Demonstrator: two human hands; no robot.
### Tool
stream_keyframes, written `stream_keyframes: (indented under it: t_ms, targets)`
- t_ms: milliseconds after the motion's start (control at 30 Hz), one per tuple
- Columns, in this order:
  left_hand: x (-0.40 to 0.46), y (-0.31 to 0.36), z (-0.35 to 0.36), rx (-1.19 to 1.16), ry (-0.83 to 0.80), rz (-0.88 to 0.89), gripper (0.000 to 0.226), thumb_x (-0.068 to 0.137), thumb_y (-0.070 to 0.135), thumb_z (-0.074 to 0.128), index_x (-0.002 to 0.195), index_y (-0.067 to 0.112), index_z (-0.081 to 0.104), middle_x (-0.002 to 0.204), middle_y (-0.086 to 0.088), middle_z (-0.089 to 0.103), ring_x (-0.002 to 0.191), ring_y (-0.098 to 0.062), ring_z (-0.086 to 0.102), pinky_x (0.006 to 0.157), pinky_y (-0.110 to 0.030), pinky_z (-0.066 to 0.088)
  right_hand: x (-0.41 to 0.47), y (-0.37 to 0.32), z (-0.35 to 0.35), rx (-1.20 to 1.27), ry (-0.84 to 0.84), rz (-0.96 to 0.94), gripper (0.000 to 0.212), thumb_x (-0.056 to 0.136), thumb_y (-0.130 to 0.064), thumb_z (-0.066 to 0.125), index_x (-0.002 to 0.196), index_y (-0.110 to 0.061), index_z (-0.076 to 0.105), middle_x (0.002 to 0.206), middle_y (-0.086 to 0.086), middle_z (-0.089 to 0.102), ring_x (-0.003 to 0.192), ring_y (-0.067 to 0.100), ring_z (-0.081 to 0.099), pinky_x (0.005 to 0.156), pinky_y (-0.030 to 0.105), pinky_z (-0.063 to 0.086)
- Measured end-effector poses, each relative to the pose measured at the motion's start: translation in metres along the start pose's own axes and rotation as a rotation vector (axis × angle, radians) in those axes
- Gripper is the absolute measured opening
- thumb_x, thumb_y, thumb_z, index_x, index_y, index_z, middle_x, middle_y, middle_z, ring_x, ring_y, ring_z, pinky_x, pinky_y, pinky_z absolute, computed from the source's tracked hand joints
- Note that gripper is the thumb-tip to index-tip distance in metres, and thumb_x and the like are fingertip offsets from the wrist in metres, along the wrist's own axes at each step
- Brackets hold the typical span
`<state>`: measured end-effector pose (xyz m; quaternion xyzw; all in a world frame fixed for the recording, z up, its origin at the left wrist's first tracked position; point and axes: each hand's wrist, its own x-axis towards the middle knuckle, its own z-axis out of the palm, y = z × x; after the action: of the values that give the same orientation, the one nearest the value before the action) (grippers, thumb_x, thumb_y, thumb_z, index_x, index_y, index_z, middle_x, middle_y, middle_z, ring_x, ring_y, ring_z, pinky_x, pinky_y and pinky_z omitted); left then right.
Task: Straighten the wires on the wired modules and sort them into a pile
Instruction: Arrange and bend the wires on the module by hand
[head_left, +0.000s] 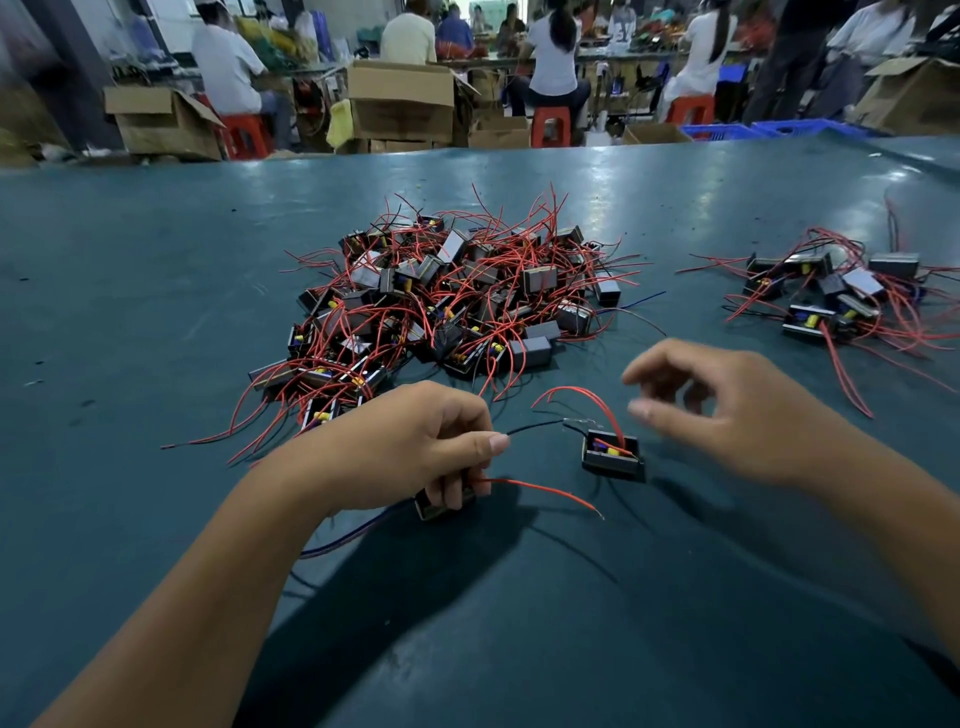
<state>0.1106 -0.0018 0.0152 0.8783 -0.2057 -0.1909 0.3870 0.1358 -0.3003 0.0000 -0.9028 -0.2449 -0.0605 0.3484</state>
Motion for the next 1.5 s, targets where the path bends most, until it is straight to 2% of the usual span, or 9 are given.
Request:
stream_keyframes:
  t_ms: [100,200,367,533,733,867,1167,1367,1500]
  targets:
    - [0.001,0.000,0.002,0.001,0.034,-0.008,0.036,0.100,0.039,0.055,0.082,0.007,0.058,0.077,0.001,0.074,0.062,-0.021,0.071,0.060,-0.037,0.059,0.001,-0.013,0.010,0.471,0.183,-0.046,0.018,0.098,-0.001,0.055,0.100,-0.014,0.067,0.086,0.004,0.073,0.076,0.013,0.067,0.071,0.020,0.054]
    - [0.003,-0.001,0.003,0.022,0.068,0.007,0.038,0.100,0.042,0.053,0.080,0.010,0.060,0.069,0.005,0.072,0.060,-0.022,0.071,0.059,-0.038,0.059,0.006,-0.022,0.026,0.483,0.152,-0.054,0.025,0.097,0.006,0.052,0.099,-0.012,0.068,0.092,0.004,0.075,0.086,0.017,0.071,0.080,0.021,0.055]
    - [0.005,-0.002,0.006,0.074,0.108,0.015,0.033,0.101,0.045,0.052,0.079,0.022,0.062,0.056,-0.005,0.067,0.051,-0.019,0.067,0.054,-0.029,0.056,0.009,-0.026,0.036,0.507,-0.003,0.022,0.022,0.097,0.000,0.057,0.105,-0.016,0.070,0.103,0.002,0.075,0.103,0.017,0.070,0.095,0.031,0.054]
    - [0.009,0.002,0.015,0.206,0.297,0.176,0.010,0.097,0.036,0.063,0.097,0.026,0.061,0.071,0.038,0.058,0.050,0.003,0.049,0.051,-0.010,0.036,0.005,-0.029,0.035,0.515,-0.098,0.048,0.033,0.094,0.012,0.051,0.110,-0.010,0.069,0.108,0.000,0.075,0.106,0.013,0.069,0.100,0.028,0.051]
    - [0.013,0.006,0.027,0.202,0.368,0.285,0.010,0.095,0.023,0.067,0.090,0.029,0.063,0.077,0.026,0.057,0.053,-0.006,0.043,0.052,-0.015,0.033,0.003,-0.029,0.034,0.418,-0.159,0.061,0.022,0.094,-0.003,0.062,0.109,-0.018,0.071,0.106,-0.007,0.074,0.102,0.007,0.068,0.090,0.020,0.051]
    - [0.013,0.007,0.026,0.162,0.402,0.282,0.018,0.099,0.030,0.061,0.082,0.032,0.057,0.066,0.025,0.058,0.051,-0.003,0.049,0.054,-0.021,0.040,0.001,-0.029,0.036,0.408,-0.147,0.038,0.017,0.091,-0.009,0.069,0.102,-0.021,0.075,0.104,-0.013,0.074,0.096,0.007,0.070,0.084,0.015,0.051]
    - [0.016,0.009,0.036,0.116,0.430,0.337,0.024,0.088,0.049,0.071,0.083,0.029,0.059,0.064,0.022,0.056,0.050,-0.001,0.044,0.050,-0.012,0.031,-0.001,-0.028,0.045,0.291,0.005,0.029,0.006,0.087,-0.025,0.074,0.090,-0.027,0.079,0.085,-0.015,0.075,0.082,0.003,0.069,0.076,0.021,0.051]
    - [0.020,0.011,0.038,0.276,0.523,0.366,0.010,0.091,0.023,0.073,0.084,0.020,0.066,0.065,0.022,0.052,0.062,0.007,0.050,0.058,-0.007,0.032,-0.004,-0.029,0.049,0.263,0.016,0.009,0.009,0.088,-0.023,0.074,0.089,-0.030,0.079,0.081,-0.012,0.074,0.075,0.006,0.068,0.071,0.024,0.050]
    - [0.017,0.012,0.038,0.194,0.506,0.319,0.013,0.094,0.021,0.068,0.082,0.022,0.066,0.063,0.018,0.054,0.057,-0.001,0.046,0.055,-0.013,0.032,-0.004,-0.029,0.049,0.293,0.019,-0.013,0.010,0.088,-0.020,0.074,0.091,-0.028,0.077,0.083,-0.014,0.074,0.077,0.003,0.067,0.072,0.019,0.049]
